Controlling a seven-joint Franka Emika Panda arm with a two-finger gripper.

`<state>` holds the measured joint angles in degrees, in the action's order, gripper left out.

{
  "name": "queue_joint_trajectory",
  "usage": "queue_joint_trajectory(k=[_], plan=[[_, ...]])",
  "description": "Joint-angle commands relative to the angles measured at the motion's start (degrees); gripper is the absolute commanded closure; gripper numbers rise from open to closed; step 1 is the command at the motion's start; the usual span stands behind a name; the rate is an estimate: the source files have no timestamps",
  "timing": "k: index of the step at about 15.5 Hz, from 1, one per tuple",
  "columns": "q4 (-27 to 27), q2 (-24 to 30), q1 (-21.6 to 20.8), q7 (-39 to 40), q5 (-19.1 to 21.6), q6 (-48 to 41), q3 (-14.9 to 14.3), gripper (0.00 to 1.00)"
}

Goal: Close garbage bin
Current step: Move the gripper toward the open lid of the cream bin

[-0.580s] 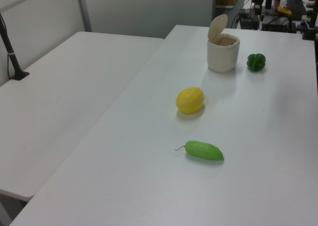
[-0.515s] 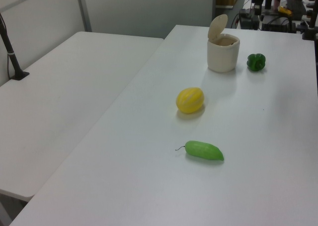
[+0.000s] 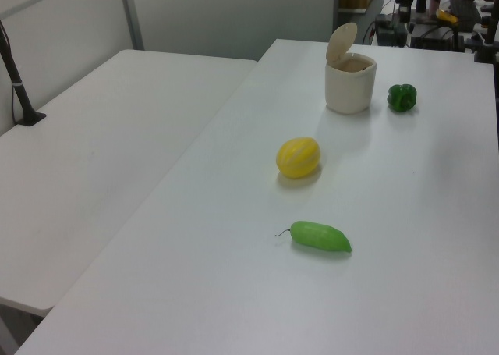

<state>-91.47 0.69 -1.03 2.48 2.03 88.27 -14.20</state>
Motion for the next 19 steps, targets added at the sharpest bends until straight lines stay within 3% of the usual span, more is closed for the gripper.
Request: queue_joint_trajectory(k=[1,2,5,8,11,13,19], plan=[[-0.29,0.98,-0.37,-0.99,-0.18,0.23,-0.56,0.0],[-0.29,0.98,-0.37,-0.99,-0.18,0.32,-0.56,0.07],[-0.29,0.89,-0.37,-1.86,0.08,2.07,-0.65,0.47],[-0.29,0.63,-0.37,-7.38,0.69,6.01,-0.74,0.76],[-0.29,-0.6,-0.28,-14.68,0.7,13.3,-1.44,0.89],[-0.2,-1.74,0.41,-14.35,0.26,16.12,-1.62,0.95],[8.41,-13.25,4.98,-20.14,0.08,28.42,-1.53,0.97]])
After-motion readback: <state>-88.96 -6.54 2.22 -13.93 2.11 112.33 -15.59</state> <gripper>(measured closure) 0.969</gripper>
